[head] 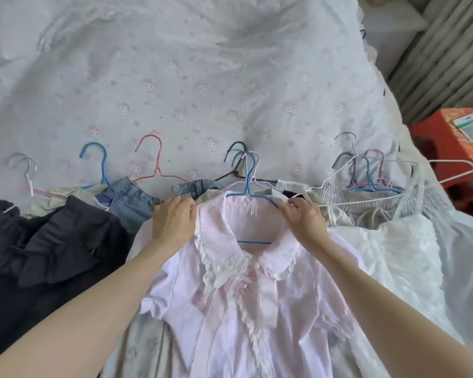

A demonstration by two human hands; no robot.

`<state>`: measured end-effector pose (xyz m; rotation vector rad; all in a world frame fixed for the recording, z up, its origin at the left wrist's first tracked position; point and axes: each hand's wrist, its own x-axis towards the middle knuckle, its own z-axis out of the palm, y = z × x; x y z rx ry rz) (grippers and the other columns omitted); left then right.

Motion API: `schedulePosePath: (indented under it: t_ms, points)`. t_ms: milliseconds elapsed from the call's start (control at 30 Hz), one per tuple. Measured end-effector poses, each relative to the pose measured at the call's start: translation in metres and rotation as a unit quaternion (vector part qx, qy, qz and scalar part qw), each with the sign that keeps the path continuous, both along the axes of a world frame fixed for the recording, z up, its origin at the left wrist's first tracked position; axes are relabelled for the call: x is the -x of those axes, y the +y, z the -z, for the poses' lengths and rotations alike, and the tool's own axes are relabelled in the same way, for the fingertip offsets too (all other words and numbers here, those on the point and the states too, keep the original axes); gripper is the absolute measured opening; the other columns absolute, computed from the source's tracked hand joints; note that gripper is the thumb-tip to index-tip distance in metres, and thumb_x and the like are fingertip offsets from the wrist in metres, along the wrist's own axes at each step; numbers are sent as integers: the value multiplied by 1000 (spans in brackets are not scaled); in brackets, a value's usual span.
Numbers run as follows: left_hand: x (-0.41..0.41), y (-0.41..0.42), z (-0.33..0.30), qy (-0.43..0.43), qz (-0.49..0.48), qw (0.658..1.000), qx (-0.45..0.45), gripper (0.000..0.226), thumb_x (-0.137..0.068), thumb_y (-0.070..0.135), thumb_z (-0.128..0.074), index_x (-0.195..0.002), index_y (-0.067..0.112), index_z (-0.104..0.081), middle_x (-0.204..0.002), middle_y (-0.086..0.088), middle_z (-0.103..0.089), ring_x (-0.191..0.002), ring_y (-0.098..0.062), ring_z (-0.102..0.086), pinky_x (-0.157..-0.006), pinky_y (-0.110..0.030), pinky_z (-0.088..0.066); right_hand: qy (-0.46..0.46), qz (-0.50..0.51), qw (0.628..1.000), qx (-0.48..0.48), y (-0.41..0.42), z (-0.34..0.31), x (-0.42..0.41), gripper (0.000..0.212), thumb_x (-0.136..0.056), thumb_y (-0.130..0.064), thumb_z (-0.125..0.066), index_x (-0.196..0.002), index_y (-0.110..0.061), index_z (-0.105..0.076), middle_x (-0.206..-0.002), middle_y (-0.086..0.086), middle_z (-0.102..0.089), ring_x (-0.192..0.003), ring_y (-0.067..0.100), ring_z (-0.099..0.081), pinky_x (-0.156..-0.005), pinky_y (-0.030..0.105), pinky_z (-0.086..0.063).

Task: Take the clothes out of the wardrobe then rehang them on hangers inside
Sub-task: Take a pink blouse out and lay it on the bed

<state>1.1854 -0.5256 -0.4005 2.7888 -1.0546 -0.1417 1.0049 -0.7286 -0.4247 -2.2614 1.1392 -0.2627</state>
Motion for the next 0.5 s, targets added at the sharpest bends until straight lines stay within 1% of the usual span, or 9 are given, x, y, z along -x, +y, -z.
schedulePosePath:
  t_ms: [67,100,133,200,267,333,367,433,500]
  points:
    - [7,2,10,-15,3,1000,18,15,-91,12,-52,-101,10,-63,-99,-11,-62,-95,-33,-56,-81,-45,-37,-30,-18,999,42,14,10,14,42,-90,-37,-52,-119,-7,-57,-124,14,-57,-116,34,-50,-94,42,-39]
    - [13,6,15,-25,25,999,25,19,-87,9,-57,-106,9,-63,-104,-12,-62,-97,-34,-57,-81,-47,-40,-33,-30,997,70,23,14,23,47,-89,-37,-48,-124,-6,-54,-127,15,-55,-117,34,-50,-96,44,-41]
    - [20,12,19,-33,53,998,22,26,-86,9,-57,-111,10,-61,-111,-12,-62,-102,-34,-57,-83,-48,-43,-16,-50,994,95,34,18,33,50,-88,-37,-45,-127,-6,-52,-129,15,-54,-119,35,-50,-97,47,-41]
    - [36,30,27,-16,98,995,-31,36,-89,24,-44,-121,14,-57,-129,-10,-55,-116,-31,-53,-92,-51,-42,44,-108,982,146,53,33,55,52,-85,-32,-54,-132,-11,-48,-134,14,-51,-122,33,-50,-105,47,-33]
    - [52,52,34,6,109,988,-109,49,-87,37,-31,-128,19,-52,-134,-10,-52,-122,-31,-50,-97,-56,-38,100,-150,969,170,69,46,79,64,-75,-32,-68,-131,-14,-44,-135,15,-51,-121,33,-52,-106,44,-23]
    - [67,75,41,11,109,980,-166,54,-86,42,-30,-129,19,-52,-134,-11,-52,-122,-34,-50,-95,-60,-38,137,-165,962,170,82,50,100,78,-62,-32,-82,-127,-15,-43,-130,16,-55,-115,35,-56,-100,43,-23]
    - [74,86,42,13,109,977,-185,55,-85,42,-31,-127,18,-55,-134,-11,-53,-121,-35,-51,-94,-60,-38,148,-169,958,180,87,50,109,81,-56,-32,-86,-124,-15,-44,-126,15,-58,-112,35,-58,-98,43,-25]
    - [90,105,43,13,113,974,-196,55,-84,43,-31,-124,19,-58,-134,-11,-53,-121,-35,-50,-99,-58,-35,165,-176,950,196,98,44,125,80,-47,-32,-89,-117,-15,-53,-118,13,-62,-107,33,-61,-95,43,-28]
    - [109,123,39,10,118,974,-194,55,-83,44,-31,-124,20,-59,-133,-11,-53,-122,-35,-49,-102,-53,-24,179,-169,949,197,111,39,140,73,-44,-35,-89,-110,-16,-64,-114,10,-64,-106,29,-62,-94,44,-38]
